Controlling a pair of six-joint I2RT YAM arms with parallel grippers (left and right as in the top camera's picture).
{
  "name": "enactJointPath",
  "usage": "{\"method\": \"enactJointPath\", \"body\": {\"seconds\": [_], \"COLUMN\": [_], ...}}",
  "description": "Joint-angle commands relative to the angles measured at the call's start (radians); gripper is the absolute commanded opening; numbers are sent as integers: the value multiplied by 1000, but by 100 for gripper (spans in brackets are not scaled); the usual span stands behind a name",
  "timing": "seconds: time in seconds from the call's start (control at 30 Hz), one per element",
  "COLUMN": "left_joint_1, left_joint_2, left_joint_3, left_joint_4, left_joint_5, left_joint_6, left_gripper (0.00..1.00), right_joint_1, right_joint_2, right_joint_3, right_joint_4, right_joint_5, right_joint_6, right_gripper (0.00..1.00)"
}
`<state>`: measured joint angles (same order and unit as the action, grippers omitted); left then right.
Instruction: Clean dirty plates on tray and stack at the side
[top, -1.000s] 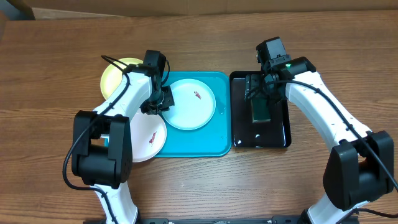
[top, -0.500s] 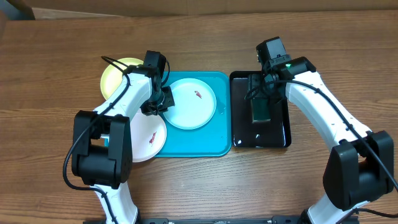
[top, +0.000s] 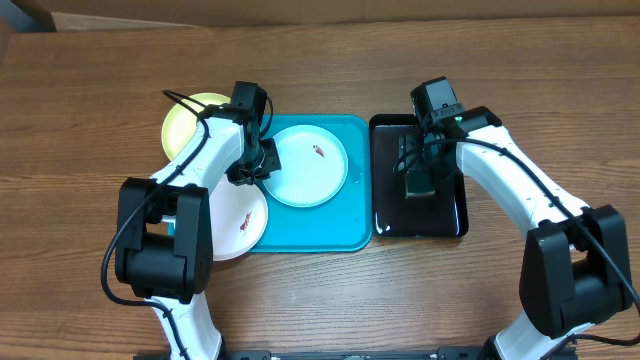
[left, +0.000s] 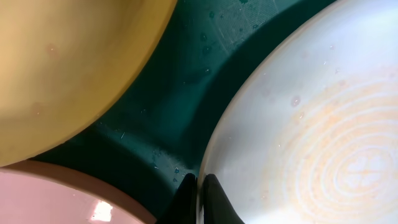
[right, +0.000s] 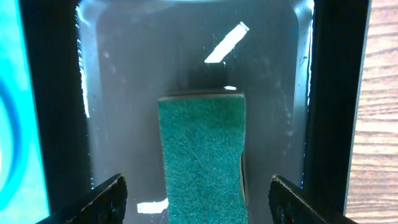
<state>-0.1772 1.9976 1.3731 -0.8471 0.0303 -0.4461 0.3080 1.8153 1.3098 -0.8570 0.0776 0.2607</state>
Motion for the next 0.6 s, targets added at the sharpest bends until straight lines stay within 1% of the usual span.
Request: {"method": "enactJointPath", "body": {"seconds": [0.0,0.17,0.57], "left_joint_1": [-6,-7,-7], "left_joint_2": [16,16,16], "left_joint_3": [-10,-10,-10], "left_joint_4": [4,3,3], "left_joint_5": [7,7,12], "left_joint_6": [-7,-7,-7], "left_gripper": [4,4,4], "right_joint_1": [0,0,0], "right_joint_2": [-6,-6,-6], "right_joint_3": [-42,-124,-236], "right_joint_4": [35,114,284], "right_joint_5": [8,8,8], "right_joint_6": [3,2,2], "right_gripper": [74,76,75]}}
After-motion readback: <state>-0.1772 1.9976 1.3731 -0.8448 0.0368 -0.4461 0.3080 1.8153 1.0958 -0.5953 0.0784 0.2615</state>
